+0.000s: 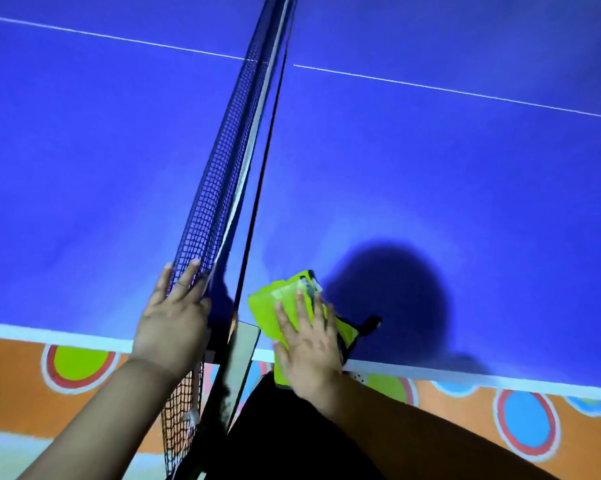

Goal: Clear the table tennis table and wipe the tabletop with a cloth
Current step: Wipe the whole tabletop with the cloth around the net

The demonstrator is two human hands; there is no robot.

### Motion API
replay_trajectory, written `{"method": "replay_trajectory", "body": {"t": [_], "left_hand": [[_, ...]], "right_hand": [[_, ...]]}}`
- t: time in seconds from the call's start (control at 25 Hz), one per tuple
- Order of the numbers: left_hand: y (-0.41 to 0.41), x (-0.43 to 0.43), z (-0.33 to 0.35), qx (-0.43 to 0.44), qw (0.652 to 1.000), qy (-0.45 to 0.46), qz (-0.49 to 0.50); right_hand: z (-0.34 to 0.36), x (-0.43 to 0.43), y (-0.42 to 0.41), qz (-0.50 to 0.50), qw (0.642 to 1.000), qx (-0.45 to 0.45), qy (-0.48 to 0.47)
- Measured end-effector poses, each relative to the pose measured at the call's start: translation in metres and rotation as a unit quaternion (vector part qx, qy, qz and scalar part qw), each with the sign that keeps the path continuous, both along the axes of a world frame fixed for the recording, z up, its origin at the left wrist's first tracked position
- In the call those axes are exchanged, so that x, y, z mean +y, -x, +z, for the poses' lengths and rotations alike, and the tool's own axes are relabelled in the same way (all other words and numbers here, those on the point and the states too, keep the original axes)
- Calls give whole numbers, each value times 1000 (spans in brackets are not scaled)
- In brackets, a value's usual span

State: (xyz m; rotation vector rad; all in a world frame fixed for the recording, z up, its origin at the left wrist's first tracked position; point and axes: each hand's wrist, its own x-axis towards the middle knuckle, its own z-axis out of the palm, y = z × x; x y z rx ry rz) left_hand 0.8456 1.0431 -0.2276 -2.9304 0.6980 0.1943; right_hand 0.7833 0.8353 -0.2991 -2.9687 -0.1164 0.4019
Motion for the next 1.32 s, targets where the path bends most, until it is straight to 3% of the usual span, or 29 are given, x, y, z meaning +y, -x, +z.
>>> {"method": "replay_trajectory", "body": {"t": [0.16, 0.28, 0.44, 0.6, 1.0, 1.16, 1.32], "left_hand": [[5, -9, -5, 3, 1000, 16, 10], [3, -25, -14, -18, 1000, 7, 7], [-12, -62, -19, -37, 999, 7, -7], [-31, -124, -18, -44, 998, 20, -34], [-90, -291, -43, 47, 996, 70, -33], [-104, -302, -42, 23, 996, 81, -7], [-124, -252, -40, -2, 998, 45, 51]], "right_hand": [[-4, 13, -40, 92, 995, 4, -43], [-10, -5, -51, 119, 992, -36, -21], [-13, -44, -57, 49, 997, -48, -37], [-14, -137, -72, -32, 997, -65, -15], [-16, -389, -121, -202, 976, -82, -16], [-13, -431, -155, -237, 969, -74, 9], [-9, -409, -181, -320, 946, -41, 17]]}}
